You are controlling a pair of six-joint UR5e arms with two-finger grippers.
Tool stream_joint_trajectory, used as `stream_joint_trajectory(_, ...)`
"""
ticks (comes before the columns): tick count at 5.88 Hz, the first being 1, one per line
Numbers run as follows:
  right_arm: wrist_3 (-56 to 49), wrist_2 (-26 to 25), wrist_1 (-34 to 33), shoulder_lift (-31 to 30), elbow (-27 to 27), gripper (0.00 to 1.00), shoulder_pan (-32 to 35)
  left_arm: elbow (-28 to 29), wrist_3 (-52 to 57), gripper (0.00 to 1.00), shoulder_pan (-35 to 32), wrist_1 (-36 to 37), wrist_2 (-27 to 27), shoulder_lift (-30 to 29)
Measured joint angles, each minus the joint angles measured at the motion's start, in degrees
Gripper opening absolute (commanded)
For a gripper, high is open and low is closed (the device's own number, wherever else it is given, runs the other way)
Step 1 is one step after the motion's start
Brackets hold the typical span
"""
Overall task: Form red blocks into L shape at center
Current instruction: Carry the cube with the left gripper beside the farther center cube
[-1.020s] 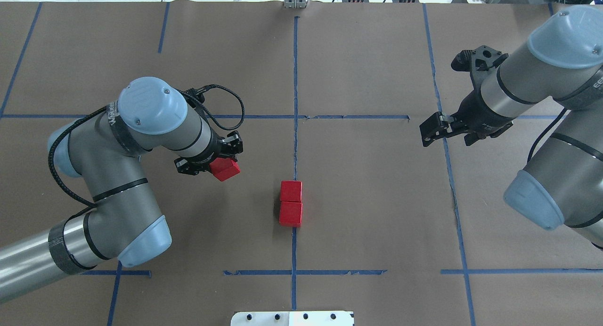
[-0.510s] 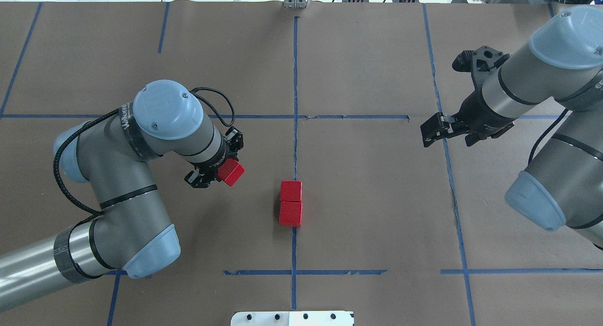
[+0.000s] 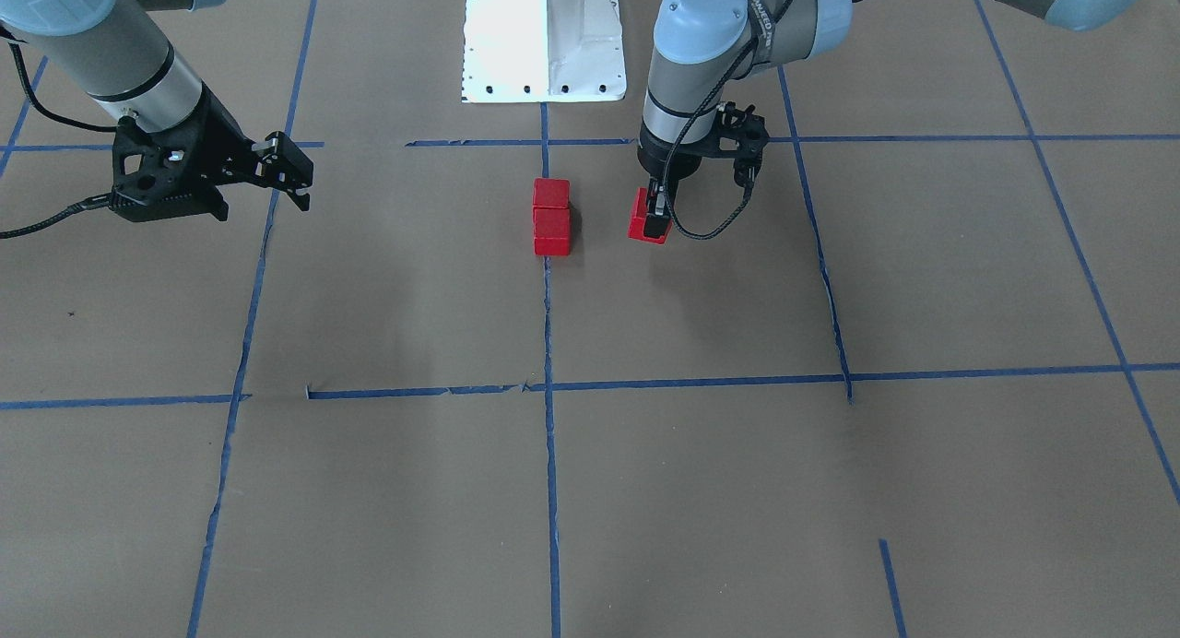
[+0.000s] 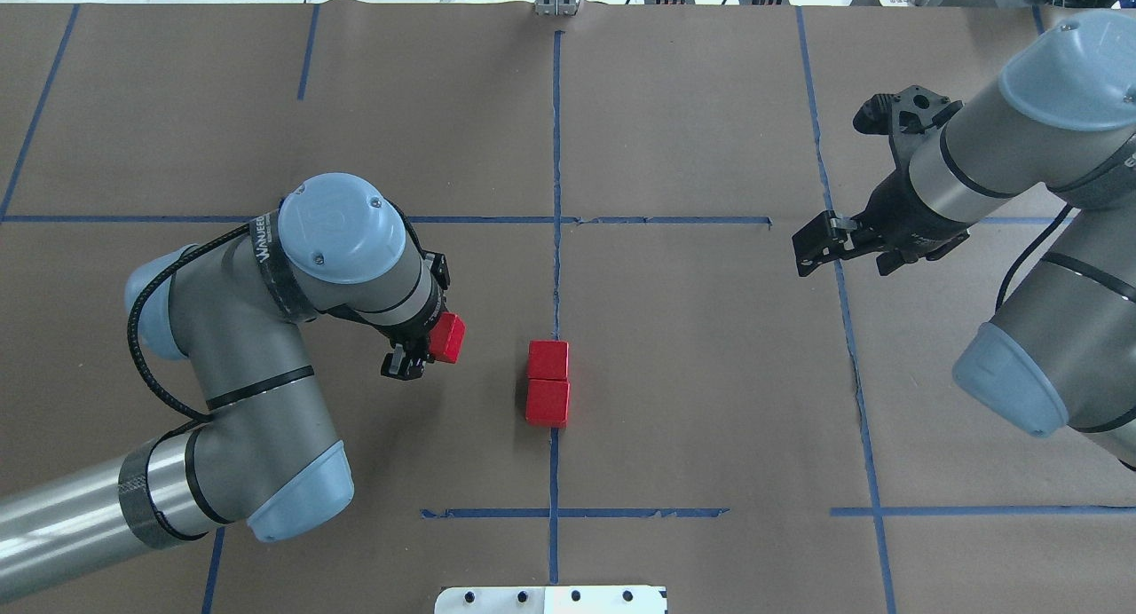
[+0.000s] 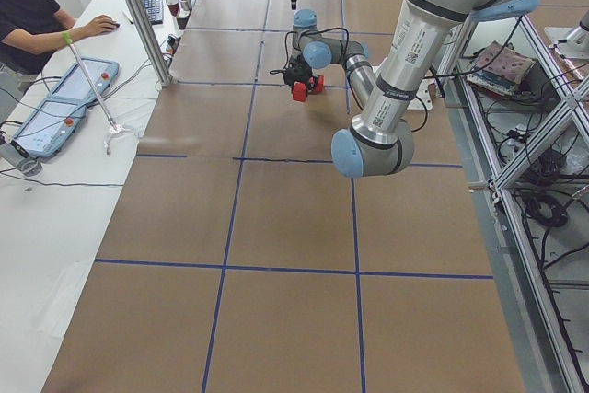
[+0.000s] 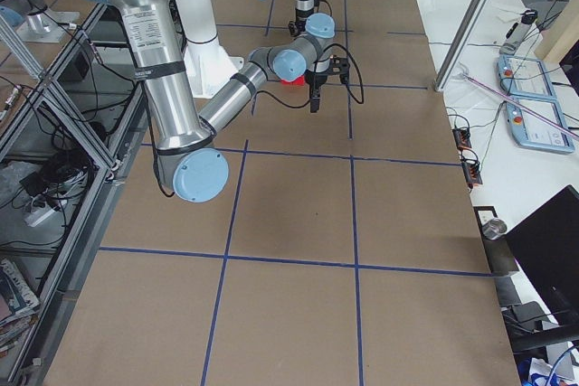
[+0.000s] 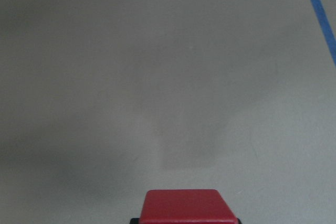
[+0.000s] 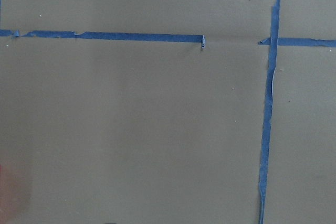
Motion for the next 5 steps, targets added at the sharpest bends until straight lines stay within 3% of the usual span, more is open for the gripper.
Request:
stream_joint_trajectory(2,0.4,0.0,0.1,0.0,0.1,1.0,0.0,2.0,-7.4,0.01,0.8,-0.6,0.0,-1.6)
stream_joint_trajectory(5,1.2,-0.1,0.1,0.0,0.1,1.0,-0.1,6.2,-10.1,0.02,3.4,-1.2,0.4,-4.4)
